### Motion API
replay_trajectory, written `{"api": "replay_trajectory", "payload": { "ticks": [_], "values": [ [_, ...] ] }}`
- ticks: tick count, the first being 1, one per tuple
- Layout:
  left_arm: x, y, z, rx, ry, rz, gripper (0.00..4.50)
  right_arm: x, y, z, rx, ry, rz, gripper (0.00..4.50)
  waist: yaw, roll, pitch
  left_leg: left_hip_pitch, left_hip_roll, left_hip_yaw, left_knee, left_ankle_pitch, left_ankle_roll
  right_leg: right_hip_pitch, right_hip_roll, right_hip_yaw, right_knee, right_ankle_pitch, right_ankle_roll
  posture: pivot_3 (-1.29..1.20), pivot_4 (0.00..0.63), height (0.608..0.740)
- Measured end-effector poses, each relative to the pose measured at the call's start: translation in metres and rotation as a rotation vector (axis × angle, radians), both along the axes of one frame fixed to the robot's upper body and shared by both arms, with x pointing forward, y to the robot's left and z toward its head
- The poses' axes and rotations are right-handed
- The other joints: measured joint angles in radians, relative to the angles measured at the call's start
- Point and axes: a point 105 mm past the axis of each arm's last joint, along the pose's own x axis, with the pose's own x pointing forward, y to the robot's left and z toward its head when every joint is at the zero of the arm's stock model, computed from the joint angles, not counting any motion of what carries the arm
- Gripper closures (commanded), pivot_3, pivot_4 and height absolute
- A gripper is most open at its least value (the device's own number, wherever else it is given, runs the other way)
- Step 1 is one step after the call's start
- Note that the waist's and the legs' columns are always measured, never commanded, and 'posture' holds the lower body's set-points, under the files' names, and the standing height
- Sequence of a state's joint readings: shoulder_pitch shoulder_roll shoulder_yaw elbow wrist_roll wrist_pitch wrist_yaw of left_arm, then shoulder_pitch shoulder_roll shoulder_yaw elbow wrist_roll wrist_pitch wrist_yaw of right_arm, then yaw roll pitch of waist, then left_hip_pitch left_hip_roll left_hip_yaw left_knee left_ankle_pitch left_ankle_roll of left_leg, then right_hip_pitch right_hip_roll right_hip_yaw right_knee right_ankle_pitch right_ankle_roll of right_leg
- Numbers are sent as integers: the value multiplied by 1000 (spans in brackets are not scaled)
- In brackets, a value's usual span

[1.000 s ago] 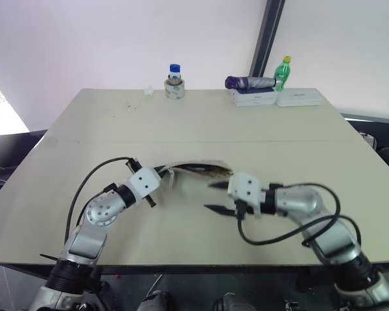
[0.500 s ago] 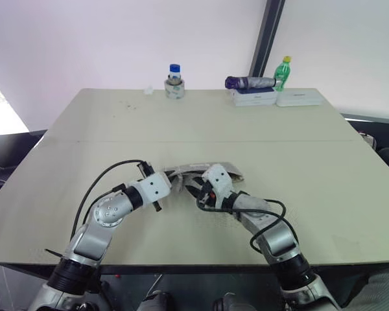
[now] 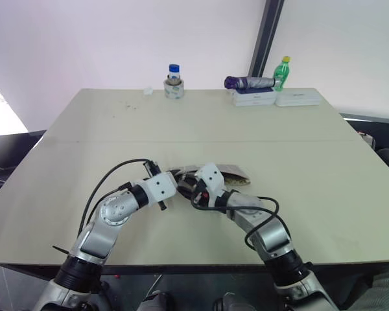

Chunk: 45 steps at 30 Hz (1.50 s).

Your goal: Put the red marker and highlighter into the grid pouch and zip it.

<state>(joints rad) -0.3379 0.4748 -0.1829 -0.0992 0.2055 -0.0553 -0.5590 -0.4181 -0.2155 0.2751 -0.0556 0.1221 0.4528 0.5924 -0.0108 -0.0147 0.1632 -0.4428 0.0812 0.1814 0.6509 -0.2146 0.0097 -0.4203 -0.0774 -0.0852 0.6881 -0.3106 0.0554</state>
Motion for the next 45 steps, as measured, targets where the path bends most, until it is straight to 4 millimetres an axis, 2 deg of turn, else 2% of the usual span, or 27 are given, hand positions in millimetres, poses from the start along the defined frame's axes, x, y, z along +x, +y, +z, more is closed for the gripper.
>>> {"api": "replay_trajectory", "payload": {
  "ticks": [2, 5, 7, 13, 16, 19, 21, 28, 32, 38, 45],
  "values": [
    [0, 0, 0, 1, 0, 1, 4500, -3, -13, -10, -31, 24, 3, 2852, -3, 0, 0, 0, 0, 0, 0, 0, 0, 0, 0, 0, 0, 0, 0, 0, 150, 738],
    [0, 1, 0, 2, 1, 2, 4500, -8, -20, -15, -49, 42, 30, 2852, -7, 0, 0, 0, 1, 0, -1, 0, 0, 0, 1, 0, 0, 0, 0, 0, 150, 738],
    [0, 1, 0, 2, 1, 1, 4500, -9, -15, -12, -23, 38, 39, 2852, -11, 0, 0, 0, 2, 0, -1, 0, 0, -1, 1, 0, 0, 0, 0, 0, 150, 738],
    [0, 0, 0, 2, -2, -2, 4500, 3, 20, 17, 92, -27, 14, 2852, -5, 0, 0, 0, 2, 0, -1, 1, -1, -1, 2, 0, 0, 0, 0, 0, 150, 738],
    [0, 0, 0, 2, -3, -1, 4500, 6, 26, 16, 113, -14, -5, 2852, 0, 0, 0, 0, 0, 0, -1, 0, -1, -1, 0, 0, 0, 0, 0, 0, 150, 738],
    [0, 0, 0, 2, -3, -1, 4500, 7, 26, 13, 116, -6, -5, 3601, -3, 0, 0, 0, 0, 0, -1, 0, 0, -1, 0, 0, 0, 0, 0, 0, 150, 738],
    [0, 0, 0, 1, -3, -1, 4500, 7, 25, 13, 121, -3, -2, 4480, -5, 0, 0, 0, 1, 0, -1, 0, -1, -1, 1, 0, 0, 0, 0, 0, 150, 738],
    [0, 0, 0, 2, -2, -1, 4500, 9, 17, 11, 94, -13, -9, 4480, -6, 0, 0, 0, 1, 0, -1, 0, -1, -1, 0, 0, 0, 0, 0, 0, 150, 738],
    [0, 0, 0, 2, -2, -1, 4500, 6, 10, 2, 79, 8, -19, 4480, -5, 0, 0, 0, 1, 0, -1, 0, -1, -1, 0, 0, 0, 0, 0, 0, 150, 738],
    [0, 4, -1, 19, -3, 4, 4500, -2, -21, -8, 33, 27, -41, 4480, -5, 0, 0, 0, 1, 0, -1, 0, -1, -1, 0, 0, 0, 0, 0, 0, 150, 738],
    [-2, 11, -6, 48, -8, 2, 4500, -5, -48, 4, -13, -7, -51, 4480, -6, 0, 0, 0, 1, 0, -1, 0, 0, -1, 0, 0, 0, 0, 0, 0, 150, 738]
  ]
}}
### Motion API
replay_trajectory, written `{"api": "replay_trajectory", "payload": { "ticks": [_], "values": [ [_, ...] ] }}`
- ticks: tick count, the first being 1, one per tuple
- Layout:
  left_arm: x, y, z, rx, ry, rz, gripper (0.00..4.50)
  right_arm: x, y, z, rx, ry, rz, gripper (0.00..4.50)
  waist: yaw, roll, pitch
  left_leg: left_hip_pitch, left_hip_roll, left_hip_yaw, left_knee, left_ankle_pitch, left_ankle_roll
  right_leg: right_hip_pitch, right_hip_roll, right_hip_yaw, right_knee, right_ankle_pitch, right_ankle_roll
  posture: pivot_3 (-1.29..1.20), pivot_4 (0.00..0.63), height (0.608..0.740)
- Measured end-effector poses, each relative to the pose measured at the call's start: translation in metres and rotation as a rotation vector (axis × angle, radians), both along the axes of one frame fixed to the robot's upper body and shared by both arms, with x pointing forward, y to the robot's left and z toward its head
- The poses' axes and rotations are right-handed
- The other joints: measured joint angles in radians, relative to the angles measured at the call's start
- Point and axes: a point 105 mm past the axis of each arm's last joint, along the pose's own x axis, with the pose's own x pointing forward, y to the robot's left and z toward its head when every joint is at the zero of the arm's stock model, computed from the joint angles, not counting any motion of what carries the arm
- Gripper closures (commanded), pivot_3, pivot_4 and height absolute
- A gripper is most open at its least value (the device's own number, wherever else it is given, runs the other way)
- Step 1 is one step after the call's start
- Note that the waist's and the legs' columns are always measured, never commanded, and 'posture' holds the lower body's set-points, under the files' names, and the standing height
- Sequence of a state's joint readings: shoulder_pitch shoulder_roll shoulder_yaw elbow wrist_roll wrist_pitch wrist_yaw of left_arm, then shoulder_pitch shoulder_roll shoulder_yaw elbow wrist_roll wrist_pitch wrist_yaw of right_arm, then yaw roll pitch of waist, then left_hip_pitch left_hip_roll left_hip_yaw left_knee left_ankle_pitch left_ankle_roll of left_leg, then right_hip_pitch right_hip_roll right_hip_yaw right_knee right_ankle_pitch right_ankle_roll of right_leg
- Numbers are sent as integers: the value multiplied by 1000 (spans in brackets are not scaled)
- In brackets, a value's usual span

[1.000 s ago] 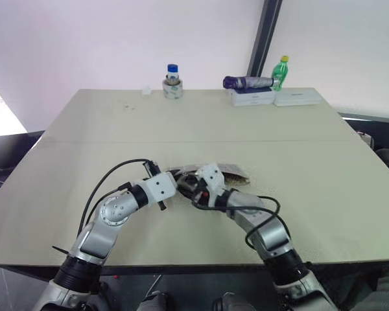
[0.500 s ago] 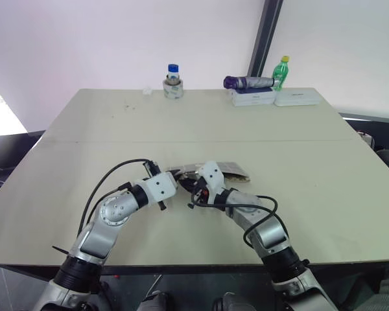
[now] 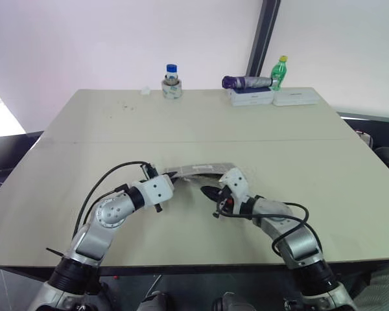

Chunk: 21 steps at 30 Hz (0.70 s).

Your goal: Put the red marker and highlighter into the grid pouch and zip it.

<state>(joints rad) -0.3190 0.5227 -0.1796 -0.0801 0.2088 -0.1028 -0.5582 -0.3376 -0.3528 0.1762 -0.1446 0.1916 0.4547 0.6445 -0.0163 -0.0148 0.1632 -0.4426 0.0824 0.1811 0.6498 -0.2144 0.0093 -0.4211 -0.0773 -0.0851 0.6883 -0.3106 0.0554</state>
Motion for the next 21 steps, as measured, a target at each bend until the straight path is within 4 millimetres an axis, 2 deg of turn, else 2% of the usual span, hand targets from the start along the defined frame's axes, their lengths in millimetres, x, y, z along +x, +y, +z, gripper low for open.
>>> {"api": "replay_trajectory", "payload": {
  "ticks": [4, 9, 13, 18, 21],
  "values": [
    [5, 15, -5, 29, -1, 28, 4500, 4, -22, 2, -45, -11, -25, 4480, 0, 0, 0, 0, 0, 0, 0, -2, 3, 0, 0, 0, 0, 0, 0, 0, 150, 738],
    [10, 27, -4, 31, -14, 57, 4500, 6, -34, -4, -86, -1, -23, 4480, 0, 0, 0, 0, 0, 0, 0, -1, 2, 0, 0, 0, 0, 0, 0, 0, 150, 738],
    [8, 29, -6, 32, -9, 61, 4500, 6, -43, -7, -131, -17, -9, 4480, 1, 0, 0, 0, 0, 0, 0, 0, 0, 0, 0, 0, 0, 0, 0, 0, 150, 738],
    [4, 38, -14, 55, 7, 73, 4500, 12, -80, -12, -213, -5, -69, 4480, 2, 0, 0, 0, 0, 0, 0, 0, 0, 0, 0, 0, 0, 0, 0, 0, 150, 738],
    [4, 42, -13, 59, 0, 79, 4500, 12, -72, -10, -129, 30, -64, 4480, -2, 0, 0, 0, 0, 0, 0, 0, 0, 0, 0, 0, 0, 0, 0, 0, 150, 738]
  ]
}}
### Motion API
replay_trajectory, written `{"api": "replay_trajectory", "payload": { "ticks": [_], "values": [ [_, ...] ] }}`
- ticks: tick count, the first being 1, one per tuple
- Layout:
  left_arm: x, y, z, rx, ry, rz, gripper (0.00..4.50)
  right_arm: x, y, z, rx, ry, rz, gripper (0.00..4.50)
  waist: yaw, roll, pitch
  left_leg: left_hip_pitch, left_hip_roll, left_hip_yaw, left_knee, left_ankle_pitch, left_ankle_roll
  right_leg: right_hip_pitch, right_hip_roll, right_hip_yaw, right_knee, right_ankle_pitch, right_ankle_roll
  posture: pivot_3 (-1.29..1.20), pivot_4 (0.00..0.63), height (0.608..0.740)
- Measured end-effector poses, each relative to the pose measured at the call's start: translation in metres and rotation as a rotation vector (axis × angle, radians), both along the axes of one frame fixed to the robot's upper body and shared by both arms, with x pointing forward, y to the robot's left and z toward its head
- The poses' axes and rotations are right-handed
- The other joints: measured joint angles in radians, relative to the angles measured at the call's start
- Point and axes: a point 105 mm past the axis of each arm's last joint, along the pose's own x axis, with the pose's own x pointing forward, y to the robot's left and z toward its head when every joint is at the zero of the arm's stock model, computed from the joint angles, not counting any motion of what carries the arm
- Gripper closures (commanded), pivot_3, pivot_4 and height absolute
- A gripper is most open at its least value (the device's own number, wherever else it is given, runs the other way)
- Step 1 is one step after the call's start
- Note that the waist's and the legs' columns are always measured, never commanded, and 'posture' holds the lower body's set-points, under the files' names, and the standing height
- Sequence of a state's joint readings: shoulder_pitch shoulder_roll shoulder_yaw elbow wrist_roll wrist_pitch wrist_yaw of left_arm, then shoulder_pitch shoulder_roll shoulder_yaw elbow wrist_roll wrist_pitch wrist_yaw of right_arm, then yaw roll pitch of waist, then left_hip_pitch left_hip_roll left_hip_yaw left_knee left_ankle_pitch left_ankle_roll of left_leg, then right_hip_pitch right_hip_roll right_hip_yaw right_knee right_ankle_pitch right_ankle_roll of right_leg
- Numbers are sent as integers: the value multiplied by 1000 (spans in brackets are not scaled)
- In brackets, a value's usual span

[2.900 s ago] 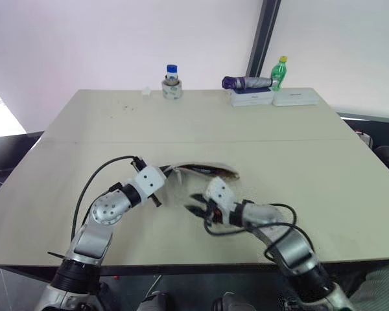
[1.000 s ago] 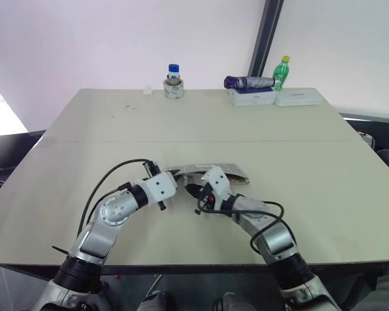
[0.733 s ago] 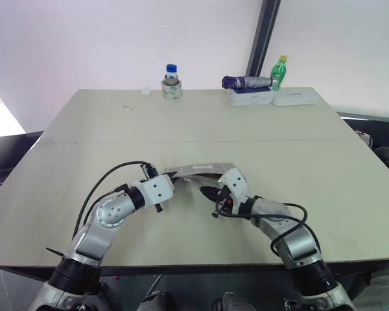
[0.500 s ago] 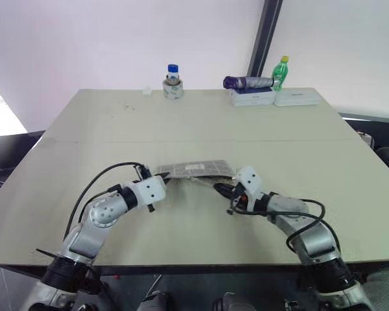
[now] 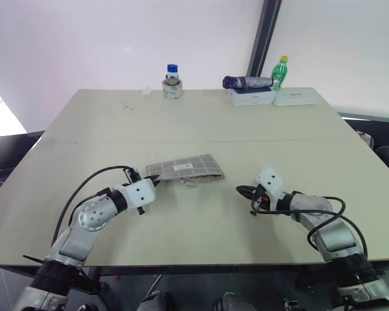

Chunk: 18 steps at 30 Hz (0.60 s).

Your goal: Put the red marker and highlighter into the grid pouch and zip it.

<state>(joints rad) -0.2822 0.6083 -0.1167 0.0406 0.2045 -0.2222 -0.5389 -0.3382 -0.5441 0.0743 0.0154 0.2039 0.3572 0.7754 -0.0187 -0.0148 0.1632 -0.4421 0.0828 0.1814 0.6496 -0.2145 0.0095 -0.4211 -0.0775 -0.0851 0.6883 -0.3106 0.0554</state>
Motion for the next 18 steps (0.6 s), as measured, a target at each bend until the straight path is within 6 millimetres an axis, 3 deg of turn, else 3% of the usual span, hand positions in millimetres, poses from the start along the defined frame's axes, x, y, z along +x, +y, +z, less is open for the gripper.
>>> {"api": "replay_trajectory", "payload": {
  "ticks": [1, 7, 18],
  "values": [
    [0, 0, 0, -2, -1, 1, 4500, -2, 8, 0, 34, 19, 16, 4480, 0, 0, 0, 0, 0, 0, 0, 0, 0, 0, 0, 0, 0, 0, 0, 0, 150, 738],
    [4, -7, 4, -35, -8, 0, 4500, -26, 72, -6, 134, 62, 157, 1723, 6, 0, 0, 0, -1, 0, 0, 0, 0, 0, 0, 0, 0, 0, 0, 0, 150, 738],
    [5, -12, 9, -53, -10, -2, 4500, 6, 116, -1, 195, -12, 39, 1723, 3, 0, 0, 0, -1, 1, 1, 0, 0, 0, 1, 0, 0, 0, 0, 0, 150, 738]
  ]
}}
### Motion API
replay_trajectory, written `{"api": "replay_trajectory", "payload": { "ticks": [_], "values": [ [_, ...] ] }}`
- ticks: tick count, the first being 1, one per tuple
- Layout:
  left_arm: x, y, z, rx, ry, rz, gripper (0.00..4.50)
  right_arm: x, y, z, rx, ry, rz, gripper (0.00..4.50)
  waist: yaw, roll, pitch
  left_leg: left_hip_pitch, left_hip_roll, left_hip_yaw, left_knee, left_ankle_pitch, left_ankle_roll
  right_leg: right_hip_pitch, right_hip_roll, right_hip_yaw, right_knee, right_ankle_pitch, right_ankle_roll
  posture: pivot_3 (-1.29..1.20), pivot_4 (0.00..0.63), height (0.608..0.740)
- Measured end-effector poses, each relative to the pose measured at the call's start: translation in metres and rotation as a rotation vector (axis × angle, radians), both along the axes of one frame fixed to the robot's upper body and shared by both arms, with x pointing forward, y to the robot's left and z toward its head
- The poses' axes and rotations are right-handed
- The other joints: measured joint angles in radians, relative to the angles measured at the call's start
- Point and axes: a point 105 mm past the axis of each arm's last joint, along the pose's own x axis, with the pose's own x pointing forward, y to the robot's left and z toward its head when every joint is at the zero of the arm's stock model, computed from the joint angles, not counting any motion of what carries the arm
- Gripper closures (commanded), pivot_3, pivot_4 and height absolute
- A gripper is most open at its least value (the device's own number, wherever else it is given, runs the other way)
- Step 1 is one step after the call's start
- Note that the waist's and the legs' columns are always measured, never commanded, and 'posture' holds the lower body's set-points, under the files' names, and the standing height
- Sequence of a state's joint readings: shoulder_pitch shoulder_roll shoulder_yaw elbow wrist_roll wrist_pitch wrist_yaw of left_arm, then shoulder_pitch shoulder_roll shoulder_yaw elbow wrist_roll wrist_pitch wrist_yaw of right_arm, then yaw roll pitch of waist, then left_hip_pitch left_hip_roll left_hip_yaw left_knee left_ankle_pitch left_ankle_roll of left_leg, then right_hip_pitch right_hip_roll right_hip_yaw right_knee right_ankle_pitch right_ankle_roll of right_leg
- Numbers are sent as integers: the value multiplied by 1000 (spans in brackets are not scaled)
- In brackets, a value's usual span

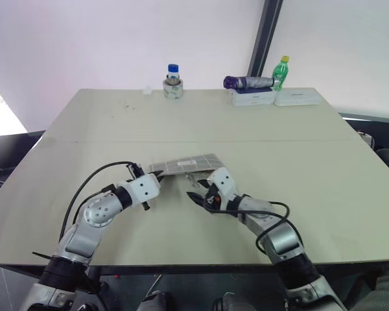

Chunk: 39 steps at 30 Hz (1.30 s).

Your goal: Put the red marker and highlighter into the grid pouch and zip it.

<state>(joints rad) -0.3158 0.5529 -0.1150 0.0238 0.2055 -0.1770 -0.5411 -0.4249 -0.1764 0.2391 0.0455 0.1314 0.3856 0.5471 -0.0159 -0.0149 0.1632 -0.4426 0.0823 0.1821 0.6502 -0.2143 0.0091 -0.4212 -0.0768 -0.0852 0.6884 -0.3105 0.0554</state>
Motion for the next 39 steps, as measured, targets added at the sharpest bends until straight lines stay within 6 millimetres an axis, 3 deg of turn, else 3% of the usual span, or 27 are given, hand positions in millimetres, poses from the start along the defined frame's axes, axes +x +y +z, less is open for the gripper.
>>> {"api": "replay_trajectory", "payload": {
  "ticks": [7, 10, 12, 14, 19, 25, 31, 33, 34, 37, 39],
  "values": [
    [0, -2, 2, -3, -1, -1, 4500, 14, 23, 1, 18, -12, 0, 1723, 0, 0, 0, 0, 0, 0, 0, 0, 0, 0, 0, 0, 0, 0, 0, 0, 150, 738],
    [-1, -8, -1, -6, 7, -16, 4500, 21, 33, 1, 35, -13, -18, 2599, -2, 0, 0, 0, 0, 0, 0, 0, 0, 0, 0, 0, 0, 0, 0, 0, 150, 738],
    [-1, -9, 1, -7, 3, -20, 4500, 23, 31, 4, 38, -31, -27, 3574, 1, 0, 0, 0, 0, 0, 0, 0, 0, 0, 0, 0, 0, 0, 0, 0, 150, 738],
    [-2, -10, 3, -7, -4, -22, 4500, 24, 21, 4, 44, -31, -48, 4476, 4, 0, 0, 0, -1, 1, 0, 0, 0, 0, -1, 0, 0, 0, 0, 0, 150, 738],
    [-7, -8, -3, -3, 7, -21, 4500, 14, -21, -3, 10, -20, -79, 4476, 0, 0, 0, 0, 0, 0, -1, 0, 0, 0, -2, 0, 0, 0, 0, 0, 150, 738],
    [-11, 9, -1, 40, -15, -12, 4500, 10, -94, 1, -145, -30, -146, 4476, -1, 0, 0, 0, 0, 0, -1, 0, 0, 0, -2, 0, 0, 0, 0, 0, 150, 738],
    [-15, 7, -4, 37, -24, -66, 4500, 5, -107, 8, -195, -75, -99, 4476, -2, 0, 0, 0, 0, 0, -2, 0, 0, 0, -2, 0, 0, 0, 0, 0, 150, 738],
    [-13, 8, -1, 17, -18, -73, 4500, 4, -106, 8, -171, -55, -88, 3913, -1, 0, 0, 0, 0, 0, -1, 0, 0, 0, -1, 0, 0, 0, 0, 0, 150, 738],
    [-10, 13, -2, -5, 0, -54, 4106, 4, -113, 8, -156, -37, -107, 3658, 0, 0, 0, 0, 0, 0, -1, 0, 0, 0, -1, 0, 0, 0, 0, 0, 150, 738],
    [-8, 30, -6, -90, 96, -16, 2803, 2, -139, 8, -177, -9, -146, 2159, 2, 0, 0, 0, 0, 0, -1, 0, 0, 0, -1, 0, -1, 0, 0, 0, 150, 738],
    [-10, 29, -6, -89, 103, -39, 1757, -3, -137, 6, -174, 8, -99, 1070, 2, 0, 0, 0, 0, 0, -1, 0, 0, 0, -1, 0, -1, 0, 0, 0, 150, 738]
  ]
}}
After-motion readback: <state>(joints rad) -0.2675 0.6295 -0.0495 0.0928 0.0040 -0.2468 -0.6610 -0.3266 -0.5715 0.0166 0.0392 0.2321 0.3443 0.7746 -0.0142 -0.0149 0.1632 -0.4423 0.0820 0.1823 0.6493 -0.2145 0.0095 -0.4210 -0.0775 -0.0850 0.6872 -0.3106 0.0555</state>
